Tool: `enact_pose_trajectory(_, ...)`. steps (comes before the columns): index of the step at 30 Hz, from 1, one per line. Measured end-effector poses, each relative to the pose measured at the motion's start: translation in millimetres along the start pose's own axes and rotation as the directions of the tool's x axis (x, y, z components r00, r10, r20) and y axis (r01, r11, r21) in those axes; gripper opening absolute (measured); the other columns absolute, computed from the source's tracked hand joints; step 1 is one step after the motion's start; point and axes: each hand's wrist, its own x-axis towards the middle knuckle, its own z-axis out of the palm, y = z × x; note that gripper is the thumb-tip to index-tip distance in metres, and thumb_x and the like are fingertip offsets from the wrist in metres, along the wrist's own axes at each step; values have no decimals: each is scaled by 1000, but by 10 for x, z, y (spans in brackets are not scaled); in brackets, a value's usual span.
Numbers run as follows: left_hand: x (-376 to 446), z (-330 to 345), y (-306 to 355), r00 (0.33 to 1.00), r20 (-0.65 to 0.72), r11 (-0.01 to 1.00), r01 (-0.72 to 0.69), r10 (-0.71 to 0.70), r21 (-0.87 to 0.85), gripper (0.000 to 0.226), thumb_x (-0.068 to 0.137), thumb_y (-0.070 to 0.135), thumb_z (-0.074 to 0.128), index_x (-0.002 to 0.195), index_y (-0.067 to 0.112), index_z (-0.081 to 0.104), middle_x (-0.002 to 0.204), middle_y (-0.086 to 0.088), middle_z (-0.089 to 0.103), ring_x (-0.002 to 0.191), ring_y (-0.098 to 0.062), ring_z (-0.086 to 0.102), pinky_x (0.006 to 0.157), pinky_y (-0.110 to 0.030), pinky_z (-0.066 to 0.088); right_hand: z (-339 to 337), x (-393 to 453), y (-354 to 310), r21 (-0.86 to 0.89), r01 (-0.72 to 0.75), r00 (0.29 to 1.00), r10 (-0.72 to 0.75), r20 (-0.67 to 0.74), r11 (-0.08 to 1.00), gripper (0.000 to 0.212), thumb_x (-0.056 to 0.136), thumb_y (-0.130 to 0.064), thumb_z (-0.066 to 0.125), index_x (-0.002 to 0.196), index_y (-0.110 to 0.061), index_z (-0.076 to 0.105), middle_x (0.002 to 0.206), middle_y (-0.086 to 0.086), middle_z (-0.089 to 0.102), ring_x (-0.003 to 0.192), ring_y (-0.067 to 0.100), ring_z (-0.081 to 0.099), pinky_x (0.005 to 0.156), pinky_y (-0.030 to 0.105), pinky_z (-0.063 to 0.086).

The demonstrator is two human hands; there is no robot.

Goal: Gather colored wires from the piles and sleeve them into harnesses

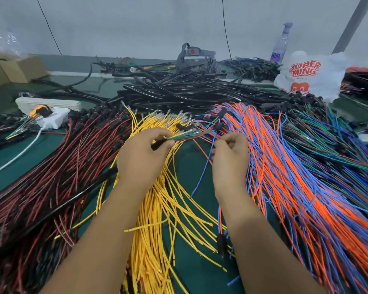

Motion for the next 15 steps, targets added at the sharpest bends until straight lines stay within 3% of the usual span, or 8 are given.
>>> enact_pose_trajectory(2, -5, 2, 13, 999, -14, 998, -35, 36, 51, 11, 83, 40, 69, 85, 49, 63, 74, 31, 58, 76, 5, 54, 52, -19, 31, -5, -31, -11, -67, 149, 989, -148, 13, 987, 26, 84, 2, 52, 80, -23, 48, 76, -4, 49, 60, -1, 43, 58, 10, 36)
enact_pose_trajectory(4, -15, 5, 26, 997, -4, 994, -74, 74, 78, 11, 83, 39, 70, 88, 47, 64, 76, 29, 57, 74, -1, 51, 52, -18, 30, -1, -50, -17, -125, 251, 965, -239, 102, 960, 27, 86, -2, 57, 83, -29, 53, 79, -4, 54, 62, -1, 46, 61, 10, 38)
enact_pose_trajectory(8, -25, 11, 34, 991, 35, 988, -128, 126, 82, 10, 83, 39, 70, 91, 44, 66, 74, 34, 54, 74, 0, 51, 53, -17, 32, 19, -64, 2, -148, 244, 950, -206, 235, 958, 21, 90, -10, 62, 82, -28, 63, 79, -7, 62, 66, -5, 53, 64, 9, 42)
enact_pose_trajectory(11, -24, 13, 24, 993, 18, 991, -114, 113, 71, 15, 81, 41, 72, 96, 38, 71, 85, 28, 60, 80, 1, 53, 60, -14, 36, 17, -42, 11, -163, 228, 956, -188, 225, 960, 19, 92, -11, 62, 81, -26, 64, 77, -10, 63, 67, -3, 56, 67, 13, 46)
enact_pose_trajectory(15, -26, 11, 10, 992, 30, 990, -121, 119, 74, 16, 81, 40, 72, 96, 34, 73, 93, 17, 68, 85, -6, 59, 68, -26, 46, 11, -10, 11, -202, 281, 954, -249, 169, 938, 13, 93, -10, 61, 86, -21, 63, 91, 5, 63, 74, 1, 54, 68, 8, 40)
